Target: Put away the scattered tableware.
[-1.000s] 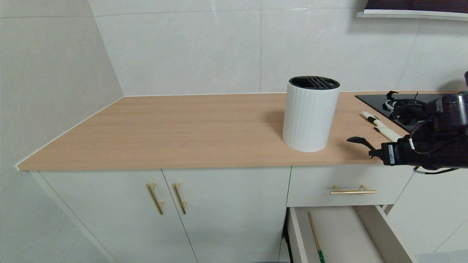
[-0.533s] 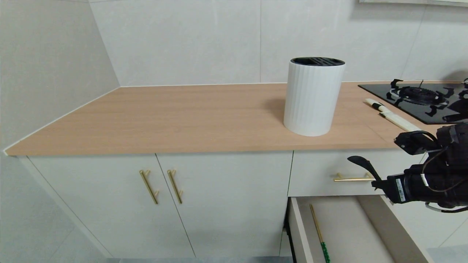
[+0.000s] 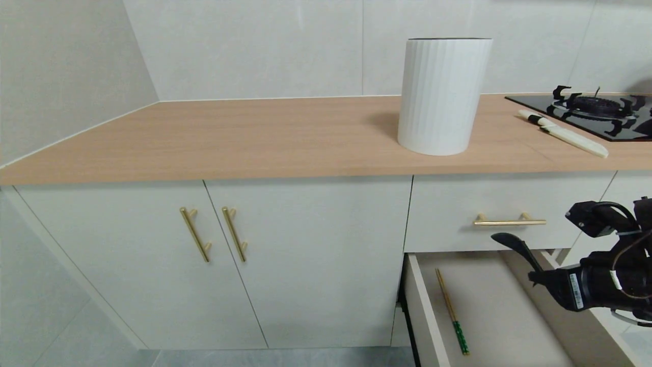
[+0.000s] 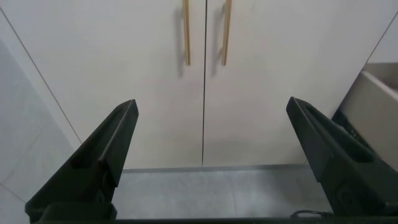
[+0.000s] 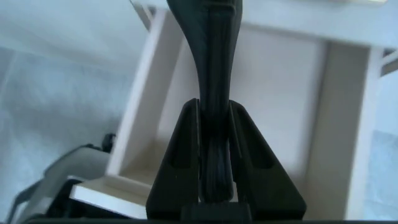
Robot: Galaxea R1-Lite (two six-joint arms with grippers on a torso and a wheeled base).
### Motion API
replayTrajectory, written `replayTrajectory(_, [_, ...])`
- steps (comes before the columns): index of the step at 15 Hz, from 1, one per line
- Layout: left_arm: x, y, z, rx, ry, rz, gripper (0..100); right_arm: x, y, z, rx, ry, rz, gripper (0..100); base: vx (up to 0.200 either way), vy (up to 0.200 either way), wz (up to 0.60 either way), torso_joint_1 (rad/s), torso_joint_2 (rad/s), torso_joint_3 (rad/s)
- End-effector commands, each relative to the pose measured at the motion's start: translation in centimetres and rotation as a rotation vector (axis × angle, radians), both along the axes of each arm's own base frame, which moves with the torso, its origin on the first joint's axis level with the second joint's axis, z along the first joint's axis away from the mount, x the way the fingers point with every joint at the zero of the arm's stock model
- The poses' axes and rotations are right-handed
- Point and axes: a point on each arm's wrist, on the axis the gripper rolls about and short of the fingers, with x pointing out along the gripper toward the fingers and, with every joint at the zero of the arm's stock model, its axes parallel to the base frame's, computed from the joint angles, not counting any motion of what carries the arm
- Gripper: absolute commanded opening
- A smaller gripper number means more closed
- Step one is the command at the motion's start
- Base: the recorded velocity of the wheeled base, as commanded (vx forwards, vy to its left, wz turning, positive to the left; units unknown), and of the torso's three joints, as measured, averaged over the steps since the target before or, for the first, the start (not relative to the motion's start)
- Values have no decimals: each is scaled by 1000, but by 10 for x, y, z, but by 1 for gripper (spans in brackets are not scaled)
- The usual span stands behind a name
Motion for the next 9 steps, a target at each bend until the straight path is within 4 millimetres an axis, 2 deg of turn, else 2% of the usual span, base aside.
replayTrajectory(1, [0, 0, 0, -1, 0, 0, 100, 12, 2, -30, -20, 128, -1, 0, 0, 0, 0, -32, 442, 378])
replayTrajectory(4, [0, 0, 0, -1, 0, 0, 100, 28, 4, -59, -29, 165, -4, 0, 0, 0, 0, -28, 352, 320])
replayTrajectory(9, [0, 0, 0, -1, 0, 0, 100, 48, 6, -96, -41, 226, -12, 0, 0, 0, 0, -1, 39, 34])
